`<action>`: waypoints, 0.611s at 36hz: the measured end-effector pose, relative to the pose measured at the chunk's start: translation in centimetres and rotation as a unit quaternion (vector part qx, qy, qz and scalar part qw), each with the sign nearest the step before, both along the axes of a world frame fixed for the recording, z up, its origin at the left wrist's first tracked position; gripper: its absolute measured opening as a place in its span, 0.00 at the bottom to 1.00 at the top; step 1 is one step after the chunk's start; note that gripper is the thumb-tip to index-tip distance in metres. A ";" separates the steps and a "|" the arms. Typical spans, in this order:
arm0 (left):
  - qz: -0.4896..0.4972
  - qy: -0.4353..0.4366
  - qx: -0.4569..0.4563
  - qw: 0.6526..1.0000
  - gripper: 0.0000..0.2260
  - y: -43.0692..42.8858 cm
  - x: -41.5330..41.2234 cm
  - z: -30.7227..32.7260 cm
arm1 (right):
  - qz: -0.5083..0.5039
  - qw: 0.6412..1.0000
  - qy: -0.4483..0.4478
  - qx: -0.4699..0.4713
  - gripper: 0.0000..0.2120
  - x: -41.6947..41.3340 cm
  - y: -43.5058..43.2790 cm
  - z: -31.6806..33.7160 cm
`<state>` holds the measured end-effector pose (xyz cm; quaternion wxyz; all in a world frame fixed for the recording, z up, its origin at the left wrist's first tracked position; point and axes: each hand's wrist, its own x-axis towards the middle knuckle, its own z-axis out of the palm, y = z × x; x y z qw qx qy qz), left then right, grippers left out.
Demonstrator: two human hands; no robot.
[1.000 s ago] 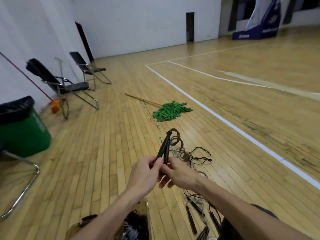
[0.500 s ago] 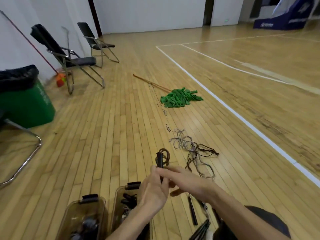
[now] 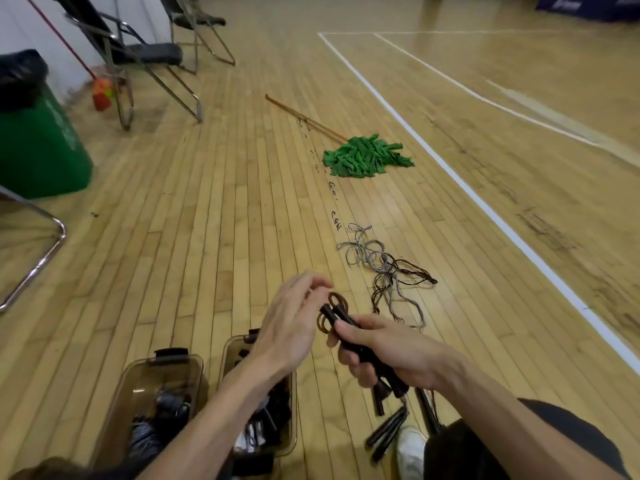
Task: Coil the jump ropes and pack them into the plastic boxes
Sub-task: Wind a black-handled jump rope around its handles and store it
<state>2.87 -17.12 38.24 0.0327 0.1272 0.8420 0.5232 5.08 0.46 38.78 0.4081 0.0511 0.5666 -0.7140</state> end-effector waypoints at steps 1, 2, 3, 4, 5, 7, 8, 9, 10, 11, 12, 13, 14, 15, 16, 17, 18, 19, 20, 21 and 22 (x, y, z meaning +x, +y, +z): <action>-0.033 -0.053 0.047 0.997 0.11 0.2 0.0 -0.1 | 0.024 1.000 -0.007 -0.012 0.11 0.2 0.0 0.1; -0.065 -0.104 0.096 0.988 0.13 0.5 0.2 0.2 | 0.046 0.999 -0.011 -0.023 0.11 0.3 0.0 0.1; -0.091 -0.139 0.135 0.977 0.16 0.7 0.2 0.3 | 0.064 0.997 -0.014 -0.033 0.11 0.5 -0.1 0.1; -0.108 -0.159 0.158 0.969 0.19 0.8 0.3 0.4 | 0.079 0.996 -0.018 -0.041 0.11 0.6 0.0 0.1; -0.119 -0.172 0.167 0.963 0.21 0.8 0.3 0.4 | 0.089 0.995 -0.018 -0.046 0.12 0.7 0.1 0.0; -0.130 -0.187 0.163 0.960 0.24 0.6 0.3 0.3 | 0.103 0.993 -0.012 -0.052 0.13 0.8 0.4 0.0; -0.134 -0.179 0.151 0.963 0.25 0.5 0.3 0.2 | 0.106 0.993 -0.009 -0.055 0.14 0.7 0.5 0.0; -0.135 -0.154 0.121 0.971 0.23 0.4 0.3 0.0 | 0.106 0.993 -0.007 -0.056 0.14 0.7 0.6 0.1; -0.133 -0.115 0.071 0.982 0.22 0.3 0.3 -0.2 | 0.106 0.993 -0.006 -0.051 0.14 0.8 0.8 0.1; -0.127 -0.073 0.012 0.989 0.22 0.2 0.3 -0.5 | 0.107 0.993 -0.006 -0.045 0.14 0.8 0.9 0.2; -0.113 -0.044 -0.033 0.992 0.23 0.1 0.2 -0.6 | 0.108 0.993 -0.008 -0.040 0.15 0.9 1.1 0.2; -0.097 -0.030 -0.050 0.994 0.24 0.0 0.2 -0.8 | 0.109 0.993 -0.011 -0.037 0.14 1.0 1.3 0.2; -0.087 -0.024 -0.046 0.995 0.25 0.0 0.2 -0.9 | 0.109 0.993 -0.014 -0.034 0.12 1.1 1.5 0.2; -0.084 -0.026 -0.033 0.996 0.25 0.1 0.2 -0.9 | 0.109 0.993 -0.015 -0.033 0.09 1.2 1.7 0.3; -0.085 -0.030 -0.017 0.996 0.24 0.2 0.2 -1.0 | 0.112 0.993 -0.014 -0.029 0.07 1.4 1.9 0.3; -0.085 -0.031 -0.005 0.996 0.24 0.3 0.1 -1.0 | 0.118 0.993 -0.009 -0.022 0.06 1.5 2.1 0.4; -0.083 -0.030 0.006 0.996 0.23 0.4 0.1 -0.9 | 0.127 0.992 -0.003 -0.008 0.08 1.7 2.2 0.4; -0.075 -0.030 0.016 0.997 0.21 0.5 0.1 -0.9 | 0.134 0.991 0.000 0.007 0.10 1.9 2.3 0.3; -0.066 -0.031 0.024 0.997 0.20 0.6 0.0 -0.8 | 0.137 0.990 0.001 0.020 0.12 2.0 2.3 0.2; -0.060 -0.036 0.031 0.997 0.19 0.6 0.0 -0.7 | 0.137 0.990 0.002 0.027 0.14 2.1 2.4 0.1; -0.057 -0.040 0.034 0.997 0.19 0.7 0.0 -0.7 | 0.134 0.990 0.005 0.031 0.15 2.3 2.3 0.0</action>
